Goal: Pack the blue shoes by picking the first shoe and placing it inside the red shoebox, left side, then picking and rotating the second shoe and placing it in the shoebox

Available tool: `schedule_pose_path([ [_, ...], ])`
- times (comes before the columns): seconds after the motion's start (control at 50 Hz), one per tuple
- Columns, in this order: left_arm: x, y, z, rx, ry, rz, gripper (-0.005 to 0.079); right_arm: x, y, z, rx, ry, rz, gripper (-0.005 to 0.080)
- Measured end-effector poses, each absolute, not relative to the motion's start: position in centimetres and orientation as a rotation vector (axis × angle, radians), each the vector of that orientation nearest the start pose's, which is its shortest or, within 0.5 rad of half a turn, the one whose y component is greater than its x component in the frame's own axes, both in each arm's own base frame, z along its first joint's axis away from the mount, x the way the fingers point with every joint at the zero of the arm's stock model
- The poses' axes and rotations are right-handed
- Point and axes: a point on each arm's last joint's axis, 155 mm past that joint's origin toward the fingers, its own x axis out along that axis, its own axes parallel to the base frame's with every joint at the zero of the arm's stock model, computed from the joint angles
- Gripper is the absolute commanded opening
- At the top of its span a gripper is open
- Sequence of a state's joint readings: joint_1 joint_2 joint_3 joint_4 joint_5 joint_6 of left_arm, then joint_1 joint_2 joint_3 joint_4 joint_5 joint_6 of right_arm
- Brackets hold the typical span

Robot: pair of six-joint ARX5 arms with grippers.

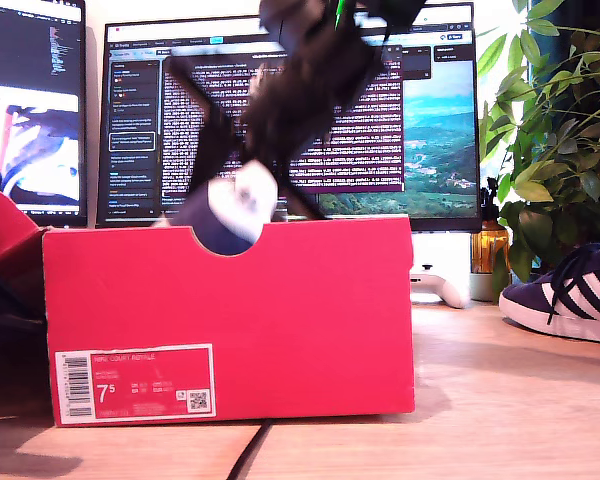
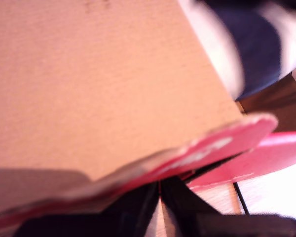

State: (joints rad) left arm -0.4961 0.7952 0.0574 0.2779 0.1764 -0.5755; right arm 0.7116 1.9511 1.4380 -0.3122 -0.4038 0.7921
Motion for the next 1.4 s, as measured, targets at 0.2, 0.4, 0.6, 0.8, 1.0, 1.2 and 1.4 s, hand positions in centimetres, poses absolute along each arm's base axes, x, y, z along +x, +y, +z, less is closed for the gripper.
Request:
schedule_pose_path([
  [0.2,23.0,-16.1,6.0,-0.468,0.642,-0.505,-0.0020,34.9,39.9,10.5,0.518,1.192,0.640,0.0090],
  [0.4,23.0,-16.1,5.9,-0.467,0.645,-0.504,-0.0020,34.9,40.2,10.8,0.521,1.179,0.655,0.0360],
  [0.6,23.0,-16.1,5.9,-0.467,0.645,-0.503,-0.0020,34.6,40.5,11.2,0.526,1.192,0.674,0.0360],
  [0.8,23.0,-16.1,5.9,-0.467,0.645,-0.503,-0.0020,34.5,39.8,13.1,0.499,1.242,0.658,0.0360],
  [1.0,23.0,-16.1,5.9,-0.467,0.645,-0.503,-0.0020,36.0,37.9,19.2,0.424,1.209,0.648,0.0360],
  [1.2,23.0,-16.1,5.9,-0.467,0.645,-0.504,-0.0020,37.8,33.4,22.5,0.352,1.124,0.492,0.0360],
  [1.4,23.0,-16.1,5.9,-0.467,0.645,-0.504,-0.0020,40.8,26.3,21.0,0.410,1.092,0.091,0.0360],
])
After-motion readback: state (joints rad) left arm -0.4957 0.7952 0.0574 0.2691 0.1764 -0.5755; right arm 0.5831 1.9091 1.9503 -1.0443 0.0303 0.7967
